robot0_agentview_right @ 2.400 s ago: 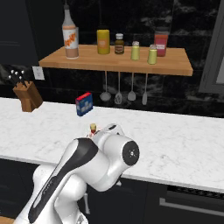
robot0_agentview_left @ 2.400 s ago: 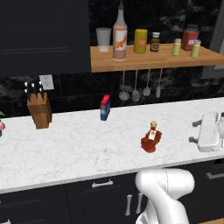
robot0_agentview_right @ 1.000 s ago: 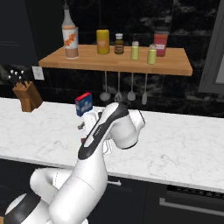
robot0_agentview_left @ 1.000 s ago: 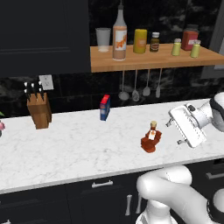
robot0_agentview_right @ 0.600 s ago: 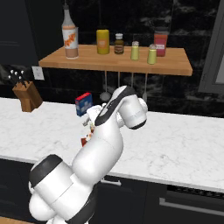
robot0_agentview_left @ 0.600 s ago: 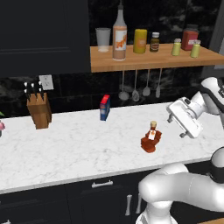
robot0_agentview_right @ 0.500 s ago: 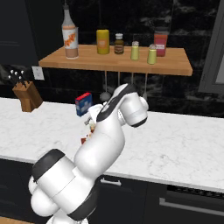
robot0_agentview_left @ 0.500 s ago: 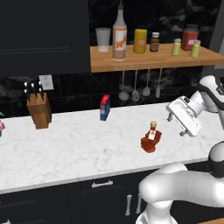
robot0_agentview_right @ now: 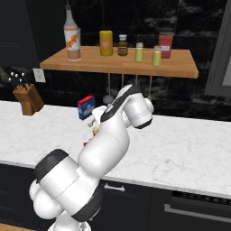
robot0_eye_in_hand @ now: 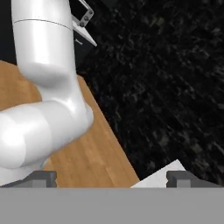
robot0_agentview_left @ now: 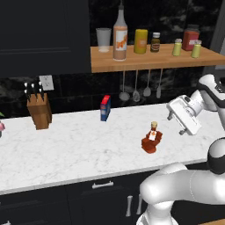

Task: Put the shaker and condiment bottle from the counter next to their counterparts in the cabinet.

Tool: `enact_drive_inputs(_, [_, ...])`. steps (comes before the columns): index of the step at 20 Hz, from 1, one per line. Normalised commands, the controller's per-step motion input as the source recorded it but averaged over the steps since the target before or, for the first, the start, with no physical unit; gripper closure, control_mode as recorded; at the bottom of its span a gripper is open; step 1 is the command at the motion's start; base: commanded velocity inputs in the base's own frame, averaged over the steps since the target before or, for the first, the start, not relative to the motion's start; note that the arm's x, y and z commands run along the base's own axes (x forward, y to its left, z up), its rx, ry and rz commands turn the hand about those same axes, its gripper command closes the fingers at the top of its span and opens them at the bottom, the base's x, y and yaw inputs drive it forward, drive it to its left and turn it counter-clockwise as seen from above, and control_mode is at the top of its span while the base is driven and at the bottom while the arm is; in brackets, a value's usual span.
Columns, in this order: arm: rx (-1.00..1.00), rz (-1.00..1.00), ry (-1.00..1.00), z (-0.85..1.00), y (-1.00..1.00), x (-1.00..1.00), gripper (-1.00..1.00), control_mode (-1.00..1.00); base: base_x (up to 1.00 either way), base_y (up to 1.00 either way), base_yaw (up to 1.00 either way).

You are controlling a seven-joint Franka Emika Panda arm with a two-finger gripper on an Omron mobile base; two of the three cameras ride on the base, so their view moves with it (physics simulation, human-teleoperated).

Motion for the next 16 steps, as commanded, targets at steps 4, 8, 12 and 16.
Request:
enact_drive_inputs(4, [-0.15, 0.00, -0.10, -0.23, 0.55, -0.20, -1.00, -1.00, 0.00, 0.00, 0.00])
enact_drive_inputs(8, [-0.13, -0.04, -0.04, -0.21, 0.49, 0.00, -1.00, -1.00, 0.00, 0.00, 0.00])
enact_drive_inputs(12, [-0.01, -0.07, 0.00, -0.04, 0.11, 0.27, -1.00, -1.00, 0.00, 0.00, 0.00])
enact_drive_inputs(16, [0.06, -0.09, 0.00, 0.00, -0.06, 0.54, -1.00, -1.00, 0.00, 0.00, 0.00])
